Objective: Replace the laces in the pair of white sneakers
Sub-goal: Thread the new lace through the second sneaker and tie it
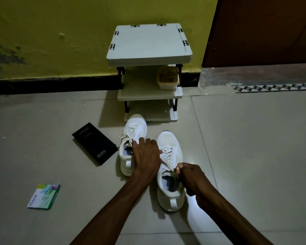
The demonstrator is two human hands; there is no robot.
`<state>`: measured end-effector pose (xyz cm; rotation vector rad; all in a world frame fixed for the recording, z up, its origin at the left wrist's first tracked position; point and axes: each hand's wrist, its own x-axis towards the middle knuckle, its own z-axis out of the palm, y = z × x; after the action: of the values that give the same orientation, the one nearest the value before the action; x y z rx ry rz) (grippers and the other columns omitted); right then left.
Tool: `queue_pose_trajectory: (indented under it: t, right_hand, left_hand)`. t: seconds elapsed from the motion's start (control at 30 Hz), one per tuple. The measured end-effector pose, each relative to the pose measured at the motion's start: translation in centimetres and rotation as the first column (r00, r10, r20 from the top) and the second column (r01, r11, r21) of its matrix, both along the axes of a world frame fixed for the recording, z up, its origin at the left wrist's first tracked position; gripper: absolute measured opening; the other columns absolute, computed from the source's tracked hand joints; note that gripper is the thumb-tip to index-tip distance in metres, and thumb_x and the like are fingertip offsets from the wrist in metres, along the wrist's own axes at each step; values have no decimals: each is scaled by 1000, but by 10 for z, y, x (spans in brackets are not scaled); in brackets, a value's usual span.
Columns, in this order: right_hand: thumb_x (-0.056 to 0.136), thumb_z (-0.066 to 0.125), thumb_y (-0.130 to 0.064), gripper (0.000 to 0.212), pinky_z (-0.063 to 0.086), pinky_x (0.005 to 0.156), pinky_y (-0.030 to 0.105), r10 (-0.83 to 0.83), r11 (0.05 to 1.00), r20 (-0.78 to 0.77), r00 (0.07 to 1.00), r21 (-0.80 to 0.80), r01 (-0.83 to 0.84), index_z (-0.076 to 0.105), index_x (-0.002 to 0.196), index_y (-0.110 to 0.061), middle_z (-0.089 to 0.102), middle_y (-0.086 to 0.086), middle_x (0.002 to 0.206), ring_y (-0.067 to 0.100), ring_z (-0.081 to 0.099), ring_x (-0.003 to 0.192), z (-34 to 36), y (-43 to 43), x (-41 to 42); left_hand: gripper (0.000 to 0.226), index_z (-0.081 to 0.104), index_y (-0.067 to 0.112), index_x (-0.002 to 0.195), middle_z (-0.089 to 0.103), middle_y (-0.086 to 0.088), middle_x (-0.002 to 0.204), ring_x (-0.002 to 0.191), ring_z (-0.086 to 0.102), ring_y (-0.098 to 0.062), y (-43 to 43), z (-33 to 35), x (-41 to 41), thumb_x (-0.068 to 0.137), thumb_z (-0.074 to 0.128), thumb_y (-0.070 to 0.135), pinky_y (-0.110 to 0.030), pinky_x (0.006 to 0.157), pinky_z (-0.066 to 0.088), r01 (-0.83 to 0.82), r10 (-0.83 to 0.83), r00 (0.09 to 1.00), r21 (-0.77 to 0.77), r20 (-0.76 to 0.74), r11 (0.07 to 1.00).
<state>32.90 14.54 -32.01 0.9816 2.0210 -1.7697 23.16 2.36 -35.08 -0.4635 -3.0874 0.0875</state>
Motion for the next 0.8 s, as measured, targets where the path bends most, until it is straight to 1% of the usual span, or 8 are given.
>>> queue_pose_trajectory:
  t: [0.37, 0.47, 0.57, 0.63, 0.67, 0.7, 0.77, 0.8]
  right_hand:
    - [91, 46, -18, 37, 20, 41, 19, 49, 998, -36, 998, 46, -47, 43, 54, -19, 36, -7, 43, 11, 25, 41, -5, 0, 6]
    - [94, 46, -18, 36, 22, 43, 21, 114, 987, -54, 992, 121, -106, 47, 58, -17, 39, -8, 45, 10, 28, 42, -9, 1, 6]
    - [96, 48, -20, 33, 30, 45, 14, 222, 962, -166, 961, 195, -189, 61, 67, -12, 54, -7, 54, 3, 42, 44, -6, 4, 12]
    - [97, 54, -30, 26, 39, 56, 13, 331, 927, -275, 903, 276, -255, 68, 76, -23, 66, -11, 70, -2, 55, 57, 0, 5, 19]
    - [93, 56, -42, 20, 42, 61, 15, 415, 887, -272, 868, 335, -319, 68, 83, -29, 68, -14, 79, -4, 58, 65, 3, 5, 23]
    - [88, 58, -55, 23, 43, 65, 17, 527, 807, -199, 826, 422, -413, 66, 91, -34, 67, -17, 90, -4, 59, 73, 4, 4, 28]
    - [76, 59, -70, 45, 39, 70, 17, 717, 507, 40, 696, 656, -560, 58, 108, -40, 58, -20, 110, -1, 55, 91, 2, 1, 35]
    - [75, 61, -69, 49, 36, 71, 14, 760, 367, 120, 639, 731, -575, 55, 115, -41, 55, -20, 118, 4, 53, 100, 1, -1, 37]
  left_hand:
    - [32, 57, 18, 107, 61, -2, 113, 113, 46, -27, 0, 5, 0, 97, 44, 45, -46, 98, 28, -24, 24, 999, -9, 22, 1000]
    - [30, 57, 18, 109, 61, -2, 114, 114, 46, -28, 2, 5, 2, 97, 44, 43, -46, 99, 28, -24, 25, 999, -19, 38, 1000]
    - [27, 58, 19, 106, 61, -1, 115, 115, 45, -26, -5, 8, 0, 97, 46, 41, -41, 97, 29, 29, -30, 999, 30, 37, 999]
    - [24, 61, 19, 102, 63, -2, 113, 113, 46, -25, -14, 10, -3, 93, 53, 39, -38, 95, 31, 61, -65, 997, 92, 38, 994]
    - [25, 62, 19, 102, 63, -2, 113, 112, 46, -24, -19, 11, -4, 92, 54, 40, -38, 94, 32, 68, -74, 996, 136, 43, 988]
    - [28, 63, 20, 104, 62, -1, 114, 112, 46, -24, -25, 11, -4, 91, 54, 44, -38, 95, 32, 62, -72, 996, 180, 47, 982]
    - [40, 60, 21, 112, 58, -1, 119, 114, 46, -23, -35, 12, -2, 91, 52, 54, -37, 95, 33, 38, -46, 998, 208, 31, 977]
    - [46, 57, 21, 117, 56, -2, 121, 116, 46, -23, -40, 12, 0, 90, 51, 58, -37, 96, 33, 25, -30, 999, 183, 24, 983]
